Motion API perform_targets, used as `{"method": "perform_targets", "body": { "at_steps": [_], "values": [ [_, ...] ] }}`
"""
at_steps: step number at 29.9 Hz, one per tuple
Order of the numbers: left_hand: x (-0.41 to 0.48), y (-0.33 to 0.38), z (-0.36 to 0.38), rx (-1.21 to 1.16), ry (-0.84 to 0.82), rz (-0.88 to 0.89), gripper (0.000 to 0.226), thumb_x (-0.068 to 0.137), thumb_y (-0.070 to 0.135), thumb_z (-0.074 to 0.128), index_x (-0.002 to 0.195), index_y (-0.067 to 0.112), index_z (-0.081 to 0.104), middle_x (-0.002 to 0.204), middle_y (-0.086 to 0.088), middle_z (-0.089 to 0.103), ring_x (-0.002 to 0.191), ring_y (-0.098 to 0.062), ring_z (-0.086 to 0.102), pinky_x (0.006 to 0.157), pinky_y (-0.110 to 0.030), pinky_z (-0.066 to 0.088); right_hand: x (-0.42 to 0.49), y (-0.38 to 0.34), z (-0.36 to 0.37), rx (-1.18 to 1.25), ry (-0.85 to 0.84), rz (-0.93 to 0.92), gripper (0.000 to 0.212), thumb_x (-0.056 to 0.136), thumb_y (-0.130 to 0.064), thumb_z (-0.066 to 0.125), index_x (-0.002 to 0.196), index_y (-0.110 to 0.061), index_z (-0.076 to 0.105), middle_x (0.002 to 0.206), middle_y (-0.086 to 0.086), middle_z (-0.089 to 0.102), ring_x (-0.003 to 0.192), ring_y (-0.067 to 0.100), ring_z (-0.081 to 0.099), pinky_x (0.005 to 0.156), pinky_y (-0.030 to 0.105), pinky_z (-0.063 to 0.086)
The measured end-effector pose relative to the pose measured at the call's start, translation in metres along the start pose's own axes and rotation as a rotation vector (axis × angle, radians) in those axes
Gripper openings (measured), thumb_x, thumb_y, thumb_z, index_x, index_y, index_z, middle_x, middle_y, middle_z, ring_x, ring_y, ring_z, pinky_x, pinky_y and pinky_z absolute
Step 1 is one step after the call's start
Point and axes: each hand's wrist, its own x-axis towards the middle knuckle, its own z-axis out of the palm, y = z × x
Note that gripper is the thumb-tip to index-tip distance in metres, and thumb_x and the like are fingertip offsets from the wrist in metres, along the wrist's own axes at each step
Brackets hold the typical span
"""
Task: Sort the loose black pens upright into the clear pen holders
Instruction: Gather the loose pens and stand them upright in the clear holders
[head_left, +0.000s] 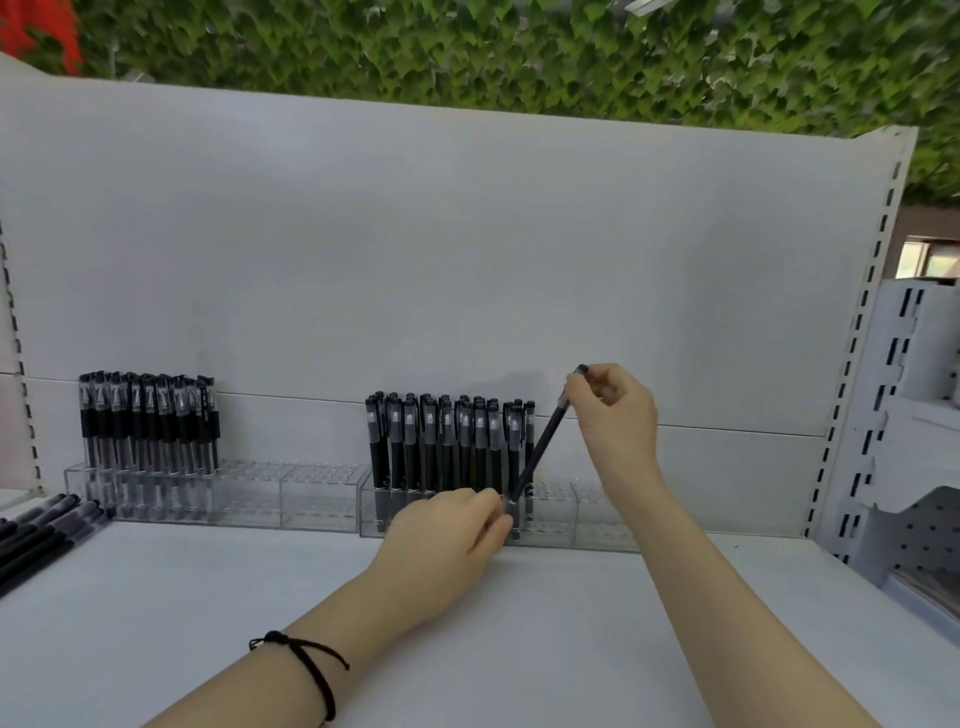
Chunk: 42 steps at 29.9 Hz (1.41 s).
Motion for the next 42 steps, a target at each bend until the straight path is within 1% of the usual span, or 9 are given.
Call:
{"method": "perform_targets", "body": {
  "at_steps": [5, 13, 18, 23, 26, 30, 35, 37, 42],
  "values": [
    [0.003, -0.003, 0.019, 0.322, 0.137, 0.193, 0.033, 0.081, 0.047, 0.041, 0.064, 0.023, 0.056, 0.058, 0.008, 0.051, 0.054, -0.016, 0.053, 0.05, -0.025, 0.032, 0.004, 0.008, -0.006, -0.145, 0.063, -0.144, 0.004, 0.085, -0.021, 0.062, 0.083, -0.02, 0.065, 0.073, -0.012, 0.063, 0.057, 0.008, 0.045, 0.061, 0.025, 0.041],
    [0.002, -0.004, 0.017, 0.41, 0.214, 0.159, 0.033, 0.078, 0.045, 0.043, 0.062, 0.02, 0.057, 0.057, 0.005, 0.05, 0.055, -0.018, 0.051, 0.05, -0.027, 0.035, -0.005, 0.025, 0.0, -0.483, -0.108, -0.211, 0.007, 0.09, -0.03, 0.058, 0.088, -0.025, 0.062, 0.071, -0.019, 0.06, 0.056, 0.006, 0.049, 0.057, 0.028, 0.039],
    [0.001, -0.005, 0.015, 0.418, 0.189, 0.126, 0.032, 0.078, 0.045, 0.043, 0.061, 0.021, 0.056, 0.055, 0.005, 0.05, 0.054, -0.018, 0.05, 0.048, -0.028, 0.035, -0.005, 0.026, 0.001, -0.466, -0.152, -0.184, 0.007, 0.089, -0.031, 0.059, 0.087, -0.026, 0.063, 0.072, -0.015, 0.062, 0.056, 0.01, 0.05, 0.061, 0.03, 0.044],
    [0.001, -0.005, 0.011, 0.42, 0.164, 0.116, 0.032, 0.077, 0.045, 0.042, 0.061, 0.022, 0.057, 0.054, 0.007, 0.049, 0.052, -0.016, 0.05, 0.048, -0.028, 0.032, -0.006, 0.031, 0.0, -0.569, -0.413, -0.109, 0.009, 0.086, -0.034, 0.06, 0.083, -0.025, 0.063, 0.078, -0.011, 0.066, 0.067, 0.009, 0.054, 0.069, 0.032, 0.048],
    [0.001, -0.003, 0.007, 0.414, 0.123, 0.105, 0.033, 0.077, 0.046, 0.04, 0.061, 0.023, 0.058, 0.053, 0.008, 0.05, 0.051, -0.015, 0.05, 0.048, -0.027, 0.032, -0.009, 0.03, -0.004, -0.719, -0.327, -0.08, 0.027, 0.086, -0.05, 0.052, 0.079, -0.025, 0.061, 0.076, -0.013, 0.064, 0.074, 0.01, 0.057, 0.067, 0.03, 0.045],
    [0.002, -0.005, 0.003, 0.412, 0.074, 0.049, 0.032, 0.077, 0.045, 0.041, 0.06, 0.022, 0.056, 0.049, 0.007, 0.049, 0.048, -0.016, 0.049, 0.049, -0.025, 0.03, -0.007, 0.022, -0.012, -0.764, -0.156, -0.113, 0.036, 0.091, -0.043, 0.046, 0.071, -0.015, 0.055, 0.062, -0.004, 0.056, 0.062, 0.019, 0.051, 0.056, 0.026, 0.036],
    [-0.006, -0.021, -0.018, 0.438, 0.024, 0.033, 0.028, 0.087, 0.04, 0.042, 0.072, 0.02, 0.051, 0.067, 0.001, 0.059, 0.069, -0.021, 0.057, 0.062, -0.03, 0.027, -0.028, 0.003, 0.004, -0.906, -0.45, -0.33, 0.028, 0.092, -0.036, 0.046, 0.075, -0.018, 0.058, 0.067, -0.003, 0.062, 0.067, 0.017, 0.056, 0.059, 0.028, 0.041],
    [-0.016, -0.037, -0.035, 0.516, -0.025, 0.036, 0.033, 0.085, 0.04, 0.037, 0.069, 0.018, 0.056, 0.064, 0.0, 0.06, 0.064, -0.023, 0.059, 0.058, -0.031, 0.028, -0.042, -0.006, 0.017, -0.974, -0.568, -0.434, 0.024, 0.093, -0.036, 0.045, 0.077, -0.021, 0.056, 0.071, -0.006, 0.061, 0.069, 0.014, 0.055, 0.061, 0.029, 0.043],
    [-0.063, -0.103, -0.083, 0.702, -0.234, -0.057, 0.037, 0.097, 0.045, 0.033, 0.114, 0.019, 0.054, 0.11, -0.005, 0.061, 0.107, -0.028, 0.054, 0.083, -0.036, 0.034, -0.083, -0.022, 0.067, -0.966, -0.871, -0.544, 0.019, 0.095, -0.037, 0.045, 0.104, -0.026, 0.058, 0.096, -0.012, 0.057, 0.084, 0.01, 0.055, 0.071, 0.028, 0.046]
  ]
}}
